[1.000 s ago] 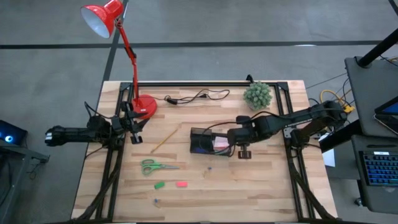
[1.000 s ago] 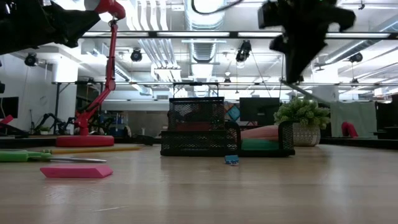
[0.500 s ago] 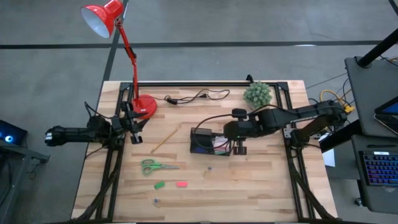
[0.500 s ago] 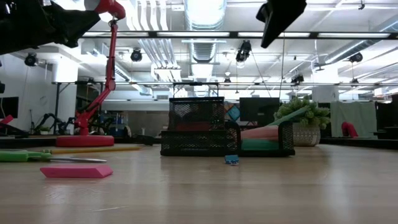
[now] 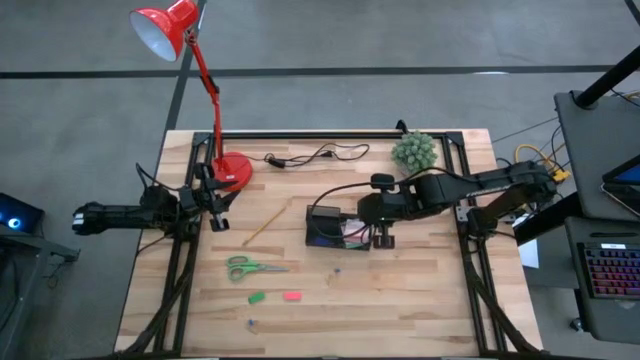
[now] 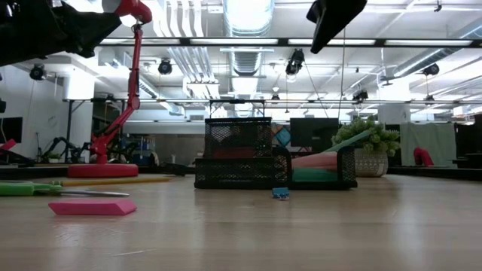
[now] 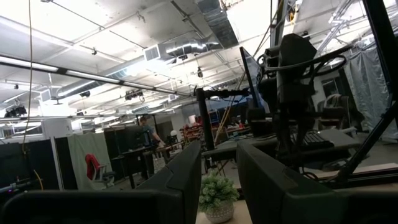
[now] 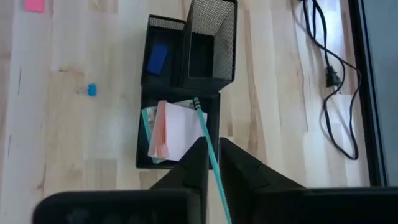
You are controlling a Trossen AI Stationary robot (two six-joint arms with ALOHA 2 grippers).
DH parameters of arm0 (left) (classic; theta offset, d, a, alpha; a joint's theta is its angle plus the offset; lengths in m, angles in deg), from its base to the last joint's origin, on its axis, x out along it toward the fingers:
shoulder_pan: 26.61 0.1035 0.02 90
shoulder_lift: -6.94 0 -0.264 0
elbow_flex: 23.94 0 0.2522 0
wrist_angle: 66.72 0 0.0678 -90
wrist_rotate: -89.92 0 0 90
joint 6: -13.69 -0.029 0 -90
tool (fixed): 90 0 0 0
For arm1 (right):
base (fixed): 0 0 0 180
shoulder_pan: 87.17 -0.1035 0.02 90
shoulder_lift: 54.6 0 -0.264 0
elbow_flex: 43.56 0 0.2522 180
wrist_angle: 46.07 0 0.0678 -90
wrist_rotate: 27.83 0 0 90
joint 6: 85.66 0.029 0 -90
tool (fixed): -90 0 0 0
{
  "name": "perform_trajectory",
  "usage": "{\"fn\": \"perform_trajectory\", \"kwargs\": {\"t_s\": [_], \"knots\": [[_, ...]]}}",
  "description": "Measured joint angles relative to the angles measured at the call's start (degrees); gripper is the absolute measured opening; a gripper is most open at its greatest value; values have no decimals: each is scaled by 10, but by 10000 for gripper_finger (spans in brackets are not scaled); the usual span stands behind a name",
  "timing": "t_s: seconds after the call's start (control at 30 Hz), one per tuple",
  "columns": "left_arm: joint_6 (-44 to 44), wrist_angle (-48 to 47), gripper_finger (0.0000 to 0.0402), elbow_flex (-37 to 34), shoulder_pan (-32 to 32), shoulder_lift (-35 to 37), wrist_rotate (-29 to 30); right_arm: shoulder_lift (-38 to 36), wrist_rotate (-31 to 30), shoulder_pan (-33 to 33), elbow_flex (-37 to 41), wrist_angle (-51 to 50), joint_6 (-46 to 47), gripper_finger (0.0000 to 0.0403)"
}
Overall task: Pick and place office supplies into organizer
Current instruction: Put the light blue pencil into the black desk organizer
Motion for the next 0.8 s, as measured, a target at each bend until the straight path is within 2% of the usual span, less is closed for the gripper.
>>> {"fn": "perform_trajectory", "kwargs": {"t_s": [0.3,0.4,0.53,0.8], "knots": [[0,0,89,0,0,0,0,49,5,-3,0,77,-7,134],[0,0,89,0,0,0,0,68,5,-3,-7,69,27,157],[0,-2,89,0,0,0,0,76,5,-8,-18,76,46,163],[1,-3,89,0,0,-4,0,68,1,-37,-39,82,28,139]]}}
